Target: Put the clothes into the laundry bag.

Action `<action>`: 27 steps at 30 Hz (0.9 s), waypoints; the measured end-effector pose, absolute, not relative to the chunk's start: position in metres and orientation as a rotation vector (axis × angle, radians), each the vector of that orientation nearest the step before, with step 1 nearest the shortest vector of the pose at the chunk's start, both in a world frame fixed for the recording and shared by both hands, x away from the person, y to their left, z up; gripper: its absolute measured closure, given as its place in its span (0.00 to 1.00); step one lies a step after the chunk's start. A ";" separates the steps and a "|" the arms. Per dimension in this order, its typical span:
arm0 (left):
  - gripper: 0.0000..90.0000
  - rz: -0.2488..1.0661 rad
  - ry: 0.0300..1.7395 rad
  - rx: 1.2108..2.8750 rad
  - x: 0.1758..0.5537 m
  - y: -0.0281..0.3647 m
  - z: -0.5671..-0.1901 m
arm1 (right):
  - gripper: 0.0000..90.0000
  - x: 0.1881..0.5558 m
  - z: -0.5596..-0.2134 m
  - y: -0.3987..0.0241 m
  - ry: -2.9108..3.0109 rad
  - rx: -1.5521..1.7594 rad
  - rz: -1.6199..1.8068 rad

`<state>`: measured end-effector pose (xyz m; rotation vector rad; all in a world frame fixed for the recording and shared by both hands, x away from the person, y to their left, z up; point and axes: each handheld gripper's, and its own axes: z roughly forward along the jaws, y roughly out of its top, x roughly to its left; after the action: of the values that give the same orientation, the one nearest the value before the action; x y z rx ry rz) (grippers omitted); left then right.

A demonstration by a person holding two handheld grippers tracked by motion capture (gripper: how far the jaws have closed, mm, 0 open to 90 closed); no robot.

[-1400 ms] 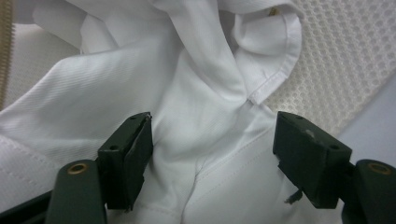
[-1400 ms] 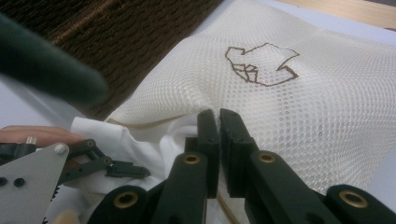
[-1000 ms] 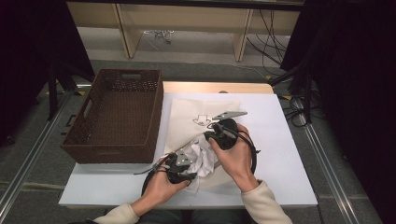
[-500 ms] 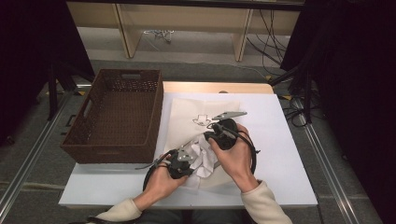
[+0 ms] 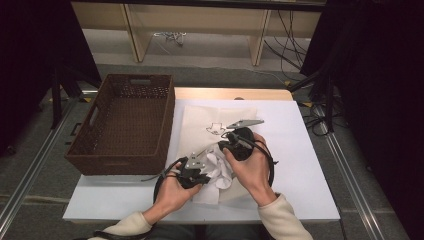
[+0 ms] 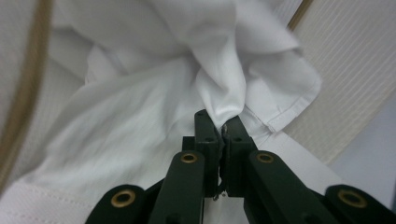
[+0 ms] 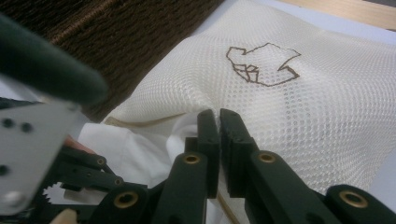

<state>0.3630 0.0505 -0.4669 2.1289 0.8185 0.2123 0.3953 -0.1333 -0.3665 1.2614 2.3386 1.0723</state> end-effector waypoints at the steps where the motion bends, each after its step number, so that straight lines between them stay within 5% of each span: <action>1: 0.96 0.204 0.809 2.112 0.362 0.050 -0.463 | 0.98 0.396 -0.367 -0.134 2.343 1.230 1.076; 11: 0.96 0.252 0.764 2.049 0.366 0.042 -0.448 | 0.98 0.395 -0.367 -0.132 2.331 1.221 1.087; 27: 0.95 0.398 0.847 2.027 0.400 0.017 -0.479 | 0.98 0.395 -0.366 -0.132 2.347 1.224 1.082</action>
<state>0.3998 0.0175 -0.4794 2.0268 0.8469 0.3979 0.3947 -0.1325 -0.3663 1.2243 2.3471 1.0816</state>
